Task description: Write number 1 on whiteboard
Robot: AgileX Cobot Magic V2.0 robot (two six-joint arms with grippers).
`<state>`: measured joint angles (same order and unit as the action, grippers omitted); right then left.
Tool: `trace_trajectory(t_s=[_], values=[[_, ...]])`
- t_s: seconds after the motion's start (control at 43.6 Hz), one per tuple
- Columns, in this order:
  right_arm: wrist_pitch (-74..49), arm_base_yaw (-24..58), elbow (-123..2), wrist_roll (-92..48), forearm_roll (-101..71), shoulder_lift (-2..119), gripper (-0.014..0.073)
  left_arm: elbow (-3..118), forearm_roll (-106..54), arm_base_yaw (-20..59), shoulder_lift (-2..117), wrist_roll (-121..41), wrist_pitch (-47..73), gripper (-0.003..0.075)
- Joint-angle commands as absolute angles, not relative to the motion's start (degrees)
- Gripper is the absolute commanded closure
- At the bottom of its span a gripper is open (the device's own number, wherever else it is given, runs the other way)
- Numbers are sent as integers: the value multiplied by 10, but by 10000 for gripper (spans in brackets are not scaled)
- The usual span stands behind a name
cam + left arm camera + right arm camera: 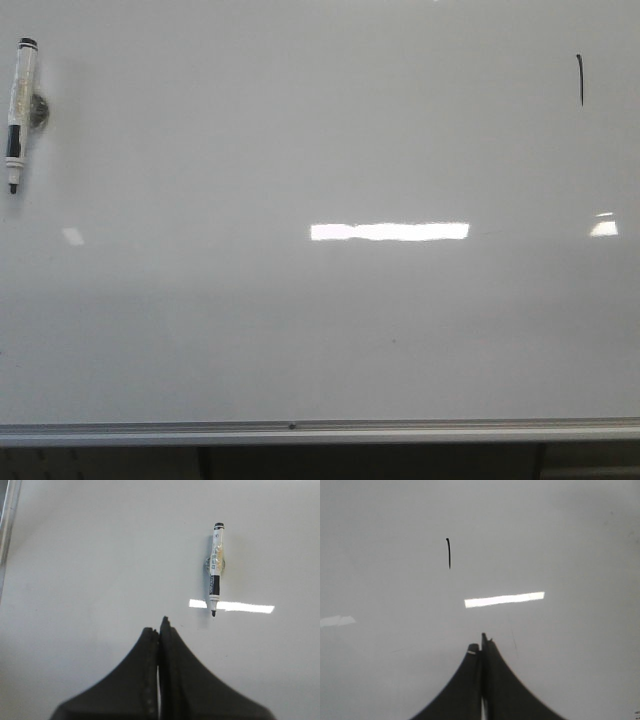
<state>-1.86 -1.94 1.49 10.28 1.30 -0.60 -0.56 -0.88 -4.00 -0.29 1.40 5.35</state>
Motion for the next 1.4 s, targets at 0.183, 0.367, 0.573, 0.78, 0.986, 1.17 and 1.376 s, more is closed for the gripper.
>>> trace_trajectory(t_s=[0.183,0.367,0.573,0.78,0.986,1.17,1.376], values=[[36,-24,3,105,9,-16,663,-18,-13,-37,-13,17,6,741],[36,-23,3,89,0,-16,663,-18,-13,-37,-13,17,6,741],[43,-22,3,-42,-72,-16,663,-18,-13,-37,-13,17,6,741],[55,-13,3,-37,-67,-17,663,-18,-13,-37,-13,17,6,741],[56,7,3,-37,-46,-17,663,-18,-13,-37,-13,17,6,741],[68,6,3,-36,-46,-17,663,-18,-13,-37,-13,17,6,741],[67,6,3,-35,-46,-17,663,-18,-13,-37,-13,17,6,741]])
